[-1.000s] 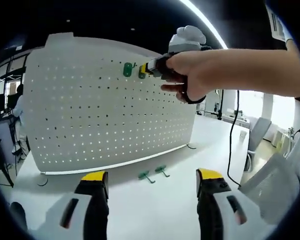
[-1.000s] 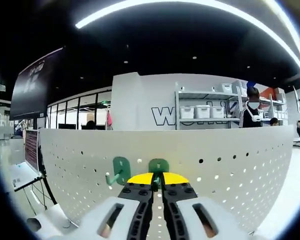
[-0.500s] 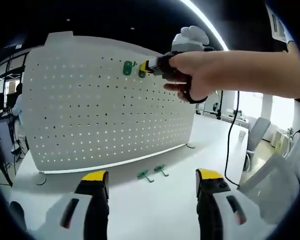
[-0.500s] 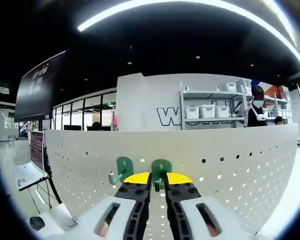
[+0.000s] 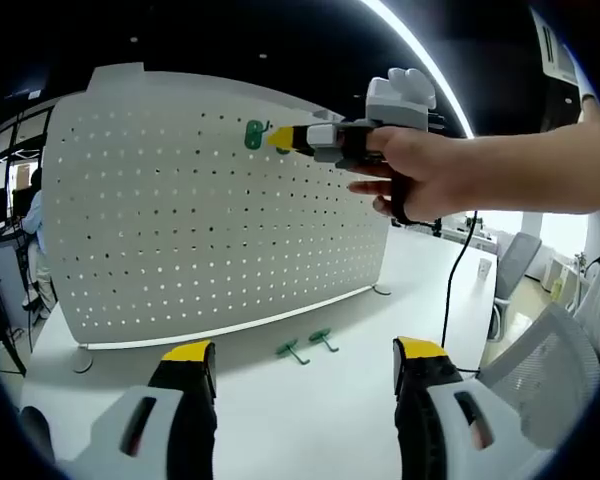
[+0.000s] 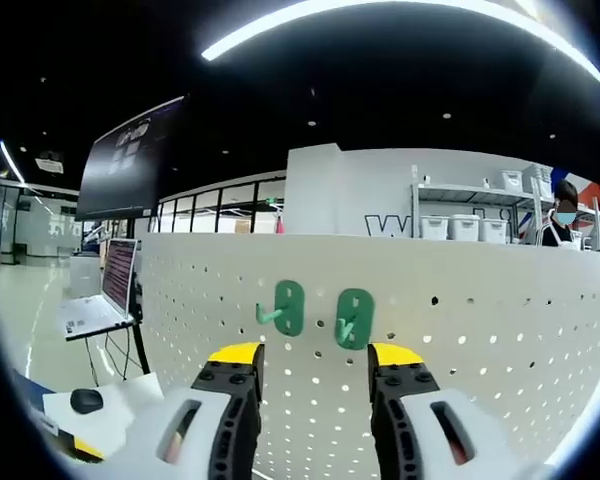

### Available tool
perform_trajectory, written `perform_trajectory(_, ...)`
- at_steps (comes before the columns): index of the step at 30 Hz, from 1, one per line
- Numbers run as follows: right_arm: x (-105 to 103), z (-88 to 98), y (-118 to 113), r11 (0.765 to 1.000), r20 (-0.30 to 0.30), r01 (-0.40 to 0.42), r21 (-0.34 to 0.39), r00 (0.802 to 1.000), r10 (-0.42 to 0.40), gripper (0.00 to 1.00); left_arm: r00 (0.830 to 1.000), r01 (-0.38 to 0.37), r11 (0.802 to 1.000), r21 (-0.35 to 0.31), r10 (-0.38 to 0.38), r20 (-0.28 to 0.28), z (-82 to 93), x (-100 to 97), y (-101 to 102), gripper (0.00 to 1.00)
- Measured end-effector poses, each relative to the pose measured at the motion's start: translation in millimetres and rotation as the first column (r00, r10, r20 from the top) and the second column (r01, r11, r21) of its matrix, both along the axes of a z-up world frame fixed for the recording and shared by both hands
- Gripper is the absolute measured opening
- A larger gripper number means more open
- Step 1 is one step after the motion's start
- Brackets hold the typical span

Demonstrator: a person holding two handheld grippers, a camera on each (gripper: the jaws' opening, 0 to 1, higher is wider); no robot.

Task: Insert the hook assembly into the mounting plate slot until the hook locks in place.

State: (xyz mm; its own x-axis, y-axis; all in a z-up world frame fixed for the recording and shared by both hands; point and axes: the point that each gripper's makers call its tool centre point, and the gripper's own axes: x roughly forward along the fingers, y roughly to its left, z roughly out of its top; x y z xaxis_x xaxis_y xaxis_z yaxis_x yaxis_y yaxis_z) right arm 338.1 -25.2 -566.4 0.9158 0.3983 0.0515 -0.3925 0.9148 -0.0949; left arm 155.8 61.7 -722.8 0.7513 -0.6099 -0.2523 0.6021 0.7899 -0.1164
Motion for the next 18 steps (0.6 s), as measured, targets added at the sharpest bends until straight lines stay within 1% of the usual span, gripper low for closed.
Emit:
perform_trajectory(1,-0.3,2.9,0.9,1.0,0.009,-0.01,0.02,1.0,0.01,0.46,1.0,-0.001,1.0,0.001,0.001,0.0,-0.1,0.1,0.2,0.74)
perform_trajectory(2,-0.2,3.3,0.3,1.0,0.006,-0.012,0.025,1.0,0.012,0.46,1.0,-0.001,1.0,0.002,0.001,0.0,-0.2,0.3,0.5,0.74)
perform_trajectory(8,0.1,3.7,-1.2,1.0,0.007,-0.023,0.016,1.0,0.023,0.44,1.0,0.001,1.0,0.006,-0.001,0.006,2.8,1.0,-0.2,0.74)
perform_trajectory(10,-3.9,6.4,-0.3,0.998,0.028,-0.05,0.022,0.998,0.05,0.44,1.0,0.001,1.0,0.008,-0.001,0.007,3.1,1.2,0.0,0.74)
perform_trajectory(13,-9.1,4.8,-2.1,0.997,0.037,-0.082,0.005,0.996,0.082,0.44,1.0,0.004,1.0,0.011,-0.004,0.005,2.4,1.0,-0.2,0.74)
perform_trajectory(18,-19.7,-3.4,-9.3,0.993,0.029,-0.116,0.005,0.993,0.115,0.45,1.0,0.008,1.0,0.014,-0.008,0.003,2.0,0.8,-1.4,0.74)
